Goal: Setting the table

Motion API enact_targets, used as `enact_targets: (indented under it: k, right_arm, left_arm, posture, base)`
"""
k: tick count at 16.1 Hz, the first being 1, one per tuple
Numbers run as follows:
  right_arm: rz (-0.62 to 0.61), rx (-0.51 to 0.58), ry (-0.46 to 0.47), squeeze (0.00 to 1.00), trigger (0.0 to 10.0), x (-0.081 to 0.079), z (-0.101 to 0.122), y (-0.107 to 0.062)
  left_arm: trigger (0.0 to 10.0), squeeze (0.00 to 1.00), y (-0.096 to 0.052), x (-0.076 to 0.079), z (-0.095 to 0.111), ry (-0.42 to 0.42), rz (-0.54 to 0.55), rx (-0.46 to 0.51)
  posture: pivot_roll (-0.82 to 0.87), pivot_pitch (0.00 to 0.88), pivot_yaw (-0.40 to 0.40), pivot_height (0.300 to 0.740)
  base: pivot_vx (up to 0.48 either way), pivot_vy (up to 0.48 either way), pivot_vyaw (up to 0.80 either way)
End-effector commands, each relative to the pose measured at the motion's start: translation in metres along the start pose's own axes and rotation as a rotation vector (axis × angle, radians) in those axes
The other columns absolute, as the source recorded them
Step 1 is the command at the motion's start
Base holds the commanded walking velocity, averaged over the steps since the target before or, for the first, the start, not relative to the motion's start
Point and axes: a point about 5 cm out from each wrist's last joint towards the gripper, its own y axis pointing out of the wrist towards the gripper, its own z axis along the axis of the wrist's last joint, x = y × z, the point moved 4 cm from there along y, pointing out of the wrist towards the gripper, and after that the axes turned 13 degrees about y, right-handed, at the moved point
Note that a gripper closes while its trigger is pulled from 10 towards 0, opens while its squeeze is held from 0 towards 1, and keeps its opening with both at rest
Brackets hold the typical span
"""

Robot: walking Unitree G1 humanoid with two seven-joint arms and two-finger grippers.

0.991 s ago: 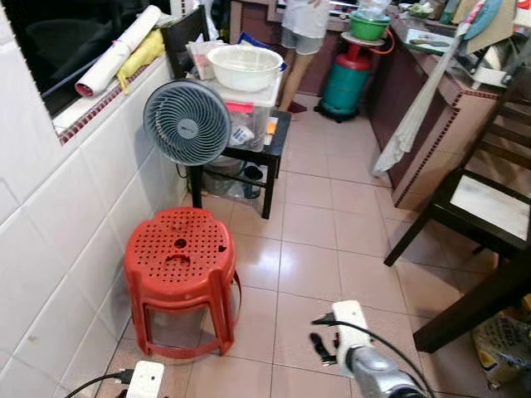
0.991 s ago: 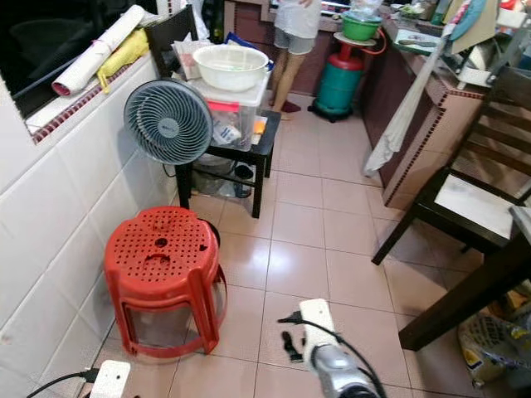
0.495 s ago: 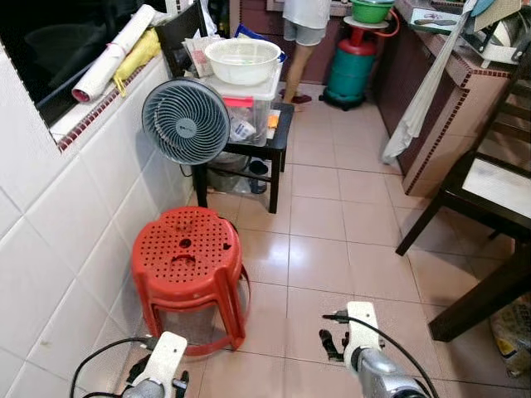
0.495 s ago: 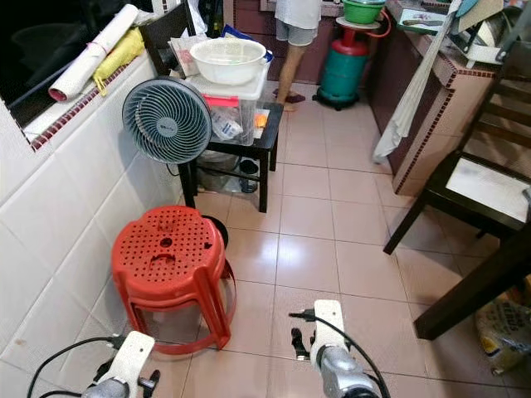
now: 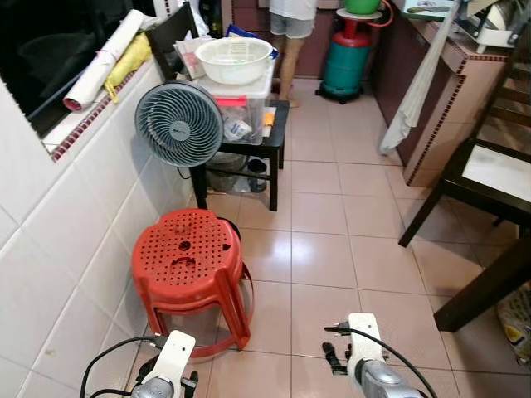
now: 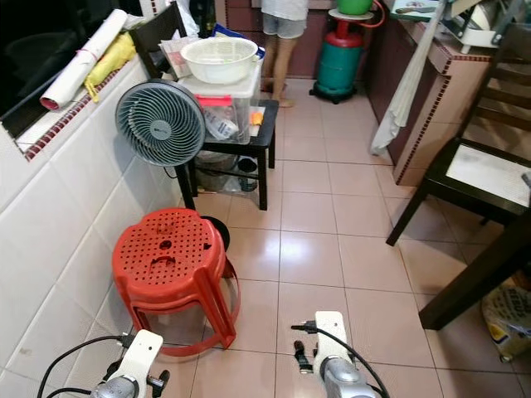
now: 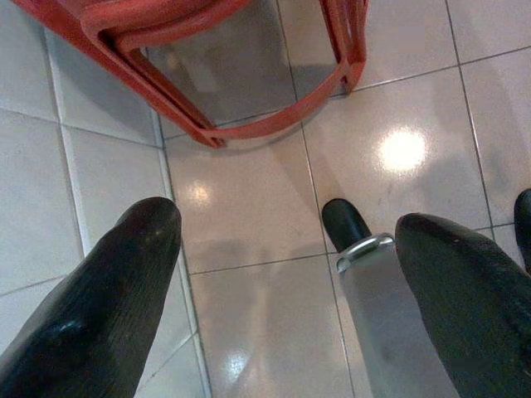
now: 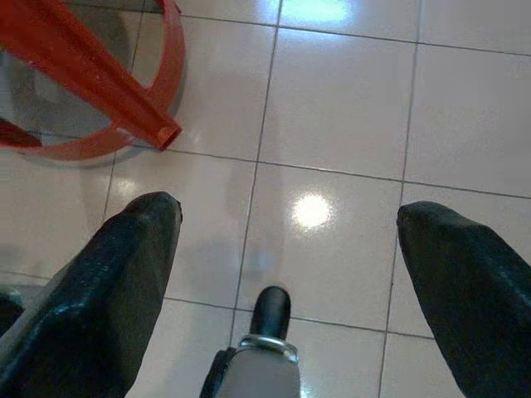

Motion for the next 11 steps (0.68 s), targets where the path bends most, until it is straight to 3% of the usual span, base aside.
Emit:
enact_targets:
  k: [1, 4, 7, 11]
  right_arm:
    - [0.007, -0.010, -0.018, 0.00, 10.0, -0.002, -0.001, 0.000]
    - [0.012, -0.024, -0.026, 0.00, 10.0, -0.003, -0.004, 0.000]
    - [0.018, -0.032, -0.039, 0.00, 10.0, -0.004, -0.006, 0.000]
    - [0.017, -0.038, -0.041, 0.00, 10.0, -0.003, -0.009, -0.001]
  left_arm:
    - [10.0, 0.00, -0.002, -0.004, -0.012, -0.010, 0.010, -0.033]
    - [10.0, 0.00, -0.003, -0.006, -0.018, -0.009, 0.013, -0.050]
    - [10.0, 0.00, -0.002, -0.007, -0.015, -0.005, 0.016, -0.049]
    - [10.0, 0.00, 0.000, -0.006, -0.007, 0.002, 0.014, -0.044]
  posture:
    - [-0.10, 0.039, 0.003, 0.740]
    - [-0.10, 0.040, 0.000, 0.740]
    - [-0.10, 0.040, 0.002, 0.740]
    - [-0.10, 0.039, 0.005, 0.740]
  base:
    - [0.000, 0.000, 0.00]
    - [0.000, 0.000, 0.00]
    - [0.000, 0.353, 0.00]
    - [0.000, 0.383, 0.34]
